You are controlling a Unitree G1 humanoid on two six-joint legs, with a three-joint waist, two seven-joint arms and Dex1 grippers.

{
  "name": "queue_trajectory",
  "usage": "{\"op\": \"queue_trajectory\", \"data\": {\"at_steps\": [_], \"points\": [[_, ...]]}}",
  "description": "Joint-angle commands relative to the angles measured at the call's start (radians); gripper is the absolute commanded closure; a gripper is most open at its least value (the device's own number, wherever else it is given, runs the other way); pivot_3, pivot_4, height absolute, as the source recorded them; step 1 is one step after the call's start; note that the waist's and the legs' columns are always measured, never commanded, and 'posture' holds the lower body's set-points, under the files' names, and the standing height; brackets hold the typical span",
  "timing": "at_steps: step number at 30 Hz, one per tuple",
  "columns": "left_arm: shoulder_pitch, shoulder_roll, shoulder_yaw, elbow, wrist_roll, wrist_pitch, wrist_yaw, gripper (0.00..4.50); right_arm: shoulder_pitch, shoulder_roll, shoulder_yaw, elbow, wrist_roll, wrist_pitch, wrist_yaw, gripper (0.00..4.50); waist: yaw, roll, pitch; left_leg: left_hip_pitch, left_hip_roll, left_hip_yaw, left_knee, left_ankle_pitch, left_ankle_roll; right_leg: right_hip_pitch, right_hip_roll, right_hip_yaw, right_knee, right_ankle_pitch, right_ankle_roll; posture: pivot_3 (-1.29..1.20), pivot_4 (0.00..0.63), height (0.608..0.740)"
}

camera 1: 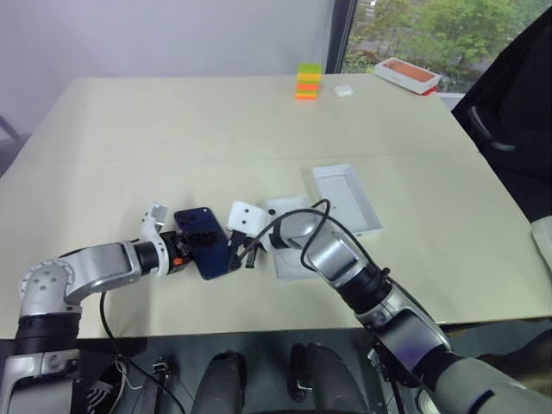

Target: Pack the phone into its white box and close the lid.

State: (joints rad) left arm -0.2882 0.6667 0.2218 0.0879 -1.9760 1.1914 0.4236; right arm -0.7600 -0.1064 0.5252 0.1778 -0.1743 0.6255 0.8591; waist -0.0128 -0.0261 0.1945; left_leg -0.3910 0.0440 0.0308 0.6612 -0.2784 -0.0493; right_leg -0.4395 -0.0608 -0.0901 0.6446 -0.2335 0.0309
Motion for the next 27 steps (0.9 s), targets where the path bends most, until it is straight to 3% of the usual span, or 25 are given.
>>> {"op": "queue_trajectory", "data": {"at_steps": [1, 2, 6, 7, 17, 21, 26, 27], "points": [[0.027, -0.006, -0.009, -0.038, 0.004, -0.01, 0.007, 2.09, -0.01, 0.006, 0.011, -0.034, 0.01, -0.012, -0.003, 4.5, 0.0, 0.0, 0.0, 0.0, 0.0, 0.0, 0.0, 0.0, 0.0, 0.0, 0.0, 0.0, 0.0, 0.0, 0.0, 0.0, 0.15, 0.74], [0.034, -0.006, -0.007, -0.044, 0.004, -0.01, 0.001, 2.4, -0.01, 0.006, 0.012, -0.034, 0.01, -0.012, -0.003, 4.5, 0.0, 0.0, 0.0, 0.0, 0.0, 0.0, 0.0, 0.0, 0.0, 0.0, 0.0, 0.0, 0.0, 0.0, -0.001, 0.0, 0.15, 0.74], [0.05, -0.014, -0.001, -0.051, 0.004, -0.01, -0.019, 4.34, -0.007, 0.005, 0.016, -0.034, 0.01, -0.015, -0.005, 4.5, 0.0, -0.001, 0.0, 0.0, 0.0, 0.0, 0.0, 0.0, 0.0, 0.0, 0.0, 0.0, 0.0, 0.0, 0.0, 0.0, 0.15, 0.74], [0.057, -0.015, 0.002, -0.052, 0.004, -0.011, -0.029, 4.47, -0.007, 0.004, 0.017, -0.034, 0.01, -0.015, -0.005, 4.5, 0.0, 0.0, 0.0, 0.0, 0.0, 0.0, 0.0, 0.0, 0.0, 0.0, 0.0, 0.0, 0.0, 0.0, 0.0, 0.0, 0.15, 0.74], [0.112, -0.019, -0.003, -0.025, 0.004, -0.028, -0.083, 4.47, -0.012, -0.006, 0.007, -0.03, 0.015, -0.02, -0.006, 4.5, 0.0, 0.0, 0.0, 0.0, 0.0, 0.0, 0.0, 0.0, 0.0, 0.0, 0.001, 0.0, -0.001, 0.0, 0.0, 0.0, 0.15, 0.74], [0.124, -0.016, 0.016, -0.019, 0.004, -0.001, -0.144, 4.47, -0.015, 0.018, -0.051, -0.045, 0.067, -0.018, -0.013, 4.5, -0.001, 0.0, 0.0, 0.0, 0.0, 0.0, 0.0, 0.0, 0.0, 0.0, 0.001, 0.0, -0.001, 0.0, 0.0, 0.0, 0.15, 0.74], [0.121, 0.025, 0.057, -0.041, 0.033, 0.003, -0.316, 4.47, -0.013, 0.08, -0.256, -0.117, 0.305, 0.061, 0.028, 4.5, 0.0, 0.001, 0.001, -0.002, 0.0, 0.0, 0.0, 0.0, 0.0, -0.002, 0.003, 0.0, 0.0, 0.001, -0.001, 0.0, 0.15, 0.74], [0.116, 0.019, 0.073, -0.06, 0.055, -0.011, -0.366, 4.49, -0.011, 0.072, -0.264, -0.135, 0.327, 0.069, 0.043, 4.24, 0.0, 0.001, 0.001, -0.003, 0.0, 0.0, 0.0, 0.0, 0.0, -0.003, 0.003, 0.0, -0.001, 0.001, -0.001, 0.0, 0.15, 0.74]]}}
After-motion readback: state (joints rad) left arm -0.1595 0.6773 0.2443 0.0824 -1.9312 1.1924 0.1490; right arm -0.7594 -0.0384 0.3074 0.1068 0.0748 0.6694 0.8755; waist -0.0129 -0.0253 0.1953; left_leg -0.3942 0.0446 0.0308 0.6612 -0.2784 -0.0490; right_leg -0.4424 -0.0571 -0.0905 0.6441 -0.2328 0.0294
